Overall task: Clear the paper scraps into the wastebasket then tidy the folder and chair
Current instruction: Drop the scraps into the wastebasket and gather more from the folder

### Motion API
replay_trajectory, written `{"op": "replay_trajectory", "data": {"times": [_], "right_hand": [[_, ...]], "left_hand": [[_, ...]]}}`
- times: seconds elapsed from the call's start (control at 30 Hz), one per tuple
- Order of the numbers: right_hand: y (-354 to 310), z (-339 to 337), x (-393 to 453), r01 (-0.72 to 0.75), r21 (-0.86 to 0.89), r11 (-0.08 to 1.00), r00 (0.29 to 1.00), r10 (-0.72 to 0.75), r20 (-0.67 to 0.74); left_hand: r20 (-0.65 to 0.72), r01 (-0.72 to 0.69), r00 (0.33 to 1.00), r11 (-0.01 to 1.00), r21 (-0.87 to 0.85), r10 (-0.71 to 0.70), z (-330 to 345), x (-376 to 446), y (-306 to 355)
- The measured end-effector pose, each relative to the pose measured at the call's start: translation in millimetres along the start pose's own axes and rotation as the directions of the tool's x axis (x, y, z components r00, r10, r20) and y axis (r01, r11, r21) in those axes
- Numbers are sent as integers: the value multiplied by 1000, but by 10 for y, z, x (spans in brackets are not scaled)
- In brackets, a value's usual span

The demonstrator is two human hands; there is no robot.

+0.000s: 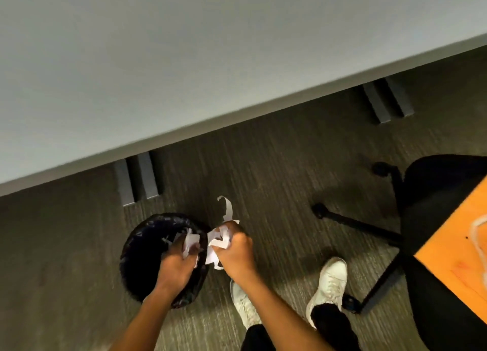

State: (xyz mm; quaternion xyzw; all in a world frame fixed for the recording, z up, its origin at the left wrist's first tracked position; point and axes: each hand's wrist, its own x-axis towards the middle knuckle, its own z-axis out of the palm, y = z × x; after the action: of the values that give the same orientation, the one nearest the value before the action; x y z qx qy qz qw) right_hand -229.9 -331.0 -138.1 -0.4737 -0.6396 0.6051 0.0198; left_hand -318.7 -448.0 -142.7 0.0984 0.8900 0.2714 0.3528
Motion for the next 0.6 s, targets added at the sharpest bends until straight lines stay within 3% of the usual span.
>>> {"op": "replay_trajectory", "data": {"times": [0.17, 0.43, 0.6], "right_hand": [[-39, 623, -68, 1, -93, 996, 993, 10, 116], [-35, 1429, -153, -86, -210, 974, 955, 141, 262], [-45, 1687, -181, -126, -189, 974, 920, 186, 345]], "left_hand": [[-94, 106, 989, 992, -65, -112, -345, 19, -484], [-106, 295, 944, 943, -155, -313, -677, 37, -1043], [-109, 299, 942, 941, -158, -318, -795, 81, -1292]]}}
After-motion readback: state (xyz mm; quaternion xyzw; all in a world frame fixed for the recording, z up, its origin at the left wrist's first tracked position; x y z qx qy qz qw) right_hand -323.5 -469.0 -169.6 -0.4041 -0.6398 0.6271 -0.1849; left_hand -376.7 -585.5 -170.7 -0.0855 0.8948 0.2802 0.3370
